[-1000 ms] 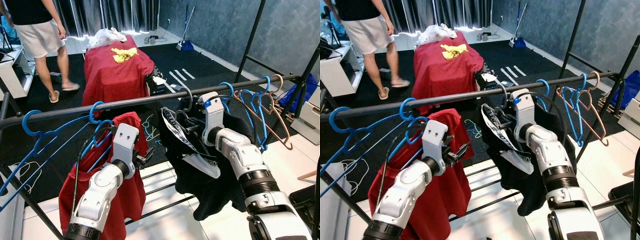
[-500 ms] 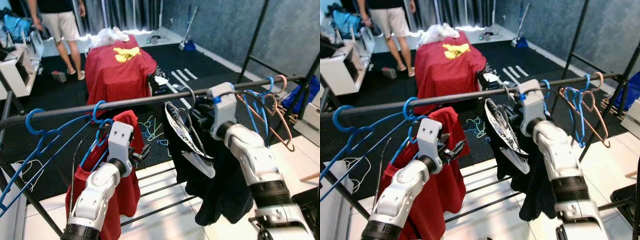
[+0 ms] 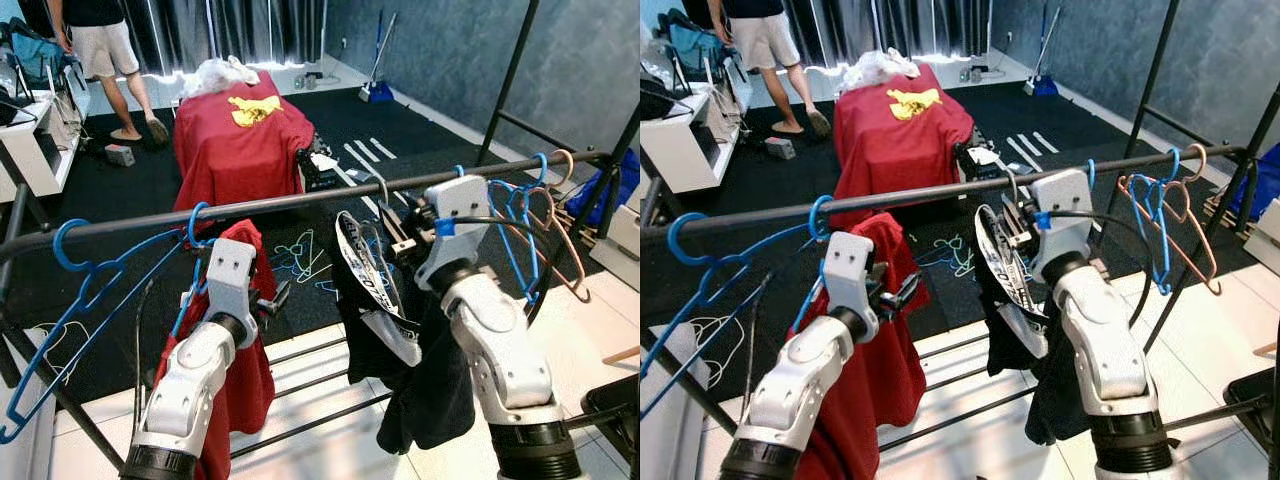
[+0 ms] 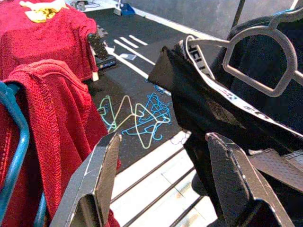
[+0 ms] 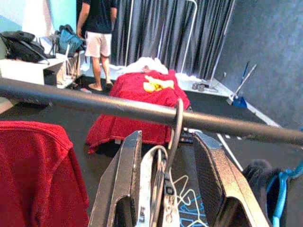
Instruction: Hang hanger
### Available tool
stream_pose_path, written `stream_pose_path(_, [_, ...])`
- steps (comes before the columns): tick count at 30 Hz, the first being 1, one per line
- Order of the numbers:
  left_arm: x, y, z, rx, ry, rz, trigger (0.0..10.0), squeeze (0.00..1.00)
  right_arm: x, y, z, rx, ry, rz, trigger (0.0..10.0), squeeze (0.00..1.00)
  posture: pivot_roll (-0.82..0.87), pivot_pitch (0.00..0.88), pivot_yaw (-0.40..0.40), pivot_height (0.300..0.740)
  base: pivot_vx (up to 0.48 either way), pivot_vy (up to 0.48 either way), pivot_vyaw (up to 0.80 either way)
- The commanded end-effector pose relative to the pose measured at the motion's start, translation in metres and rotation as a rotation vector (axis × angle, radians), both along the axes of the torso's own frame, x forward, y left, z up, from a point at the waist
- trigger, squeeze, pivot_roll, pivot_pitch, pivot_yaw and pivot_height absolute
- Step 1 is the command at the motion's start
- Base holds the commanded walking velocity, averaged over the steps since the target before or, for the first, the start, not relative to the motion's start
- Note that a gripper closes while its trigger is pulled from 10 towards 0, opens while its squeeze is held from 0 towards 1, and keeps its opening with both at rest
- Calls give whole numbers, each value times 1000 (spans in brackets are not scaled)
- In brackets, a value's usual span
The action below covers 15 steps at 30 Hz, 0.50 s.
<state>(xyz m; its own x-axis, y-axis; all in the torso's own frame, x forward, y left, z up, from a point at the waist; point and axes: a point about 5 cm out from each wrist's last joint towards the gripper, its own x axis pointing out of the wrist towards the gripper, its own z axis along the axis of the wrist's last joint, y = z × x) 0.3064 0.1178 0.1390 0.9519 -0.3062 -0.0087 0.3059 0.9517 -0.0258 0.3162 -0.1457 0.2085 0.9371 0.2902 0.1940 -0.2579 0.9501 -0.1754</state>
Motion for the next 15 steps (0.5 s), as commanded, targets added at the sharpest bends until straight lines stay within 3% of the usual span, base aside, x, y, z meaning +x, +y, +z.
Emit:
stream_pose_path(1, [2,-2,3,-5,-11,4,10000,0,2,0,-3,1,1,-14,10000,0,-99,0,-24,740,0,0,0])
stream_pose_path(5, [2,-2,6,-6,-22,7,10000,0,5,-1,-5,0,18,-25,10000,0,-99,0,-24,740,0,-282,0])
stream_pose_path(15, [2,-2,19,-59,-61,7,10000,0,2,-4,-3,2,20,-52,10000,0,-99,0,-25,740,0,-478,0])
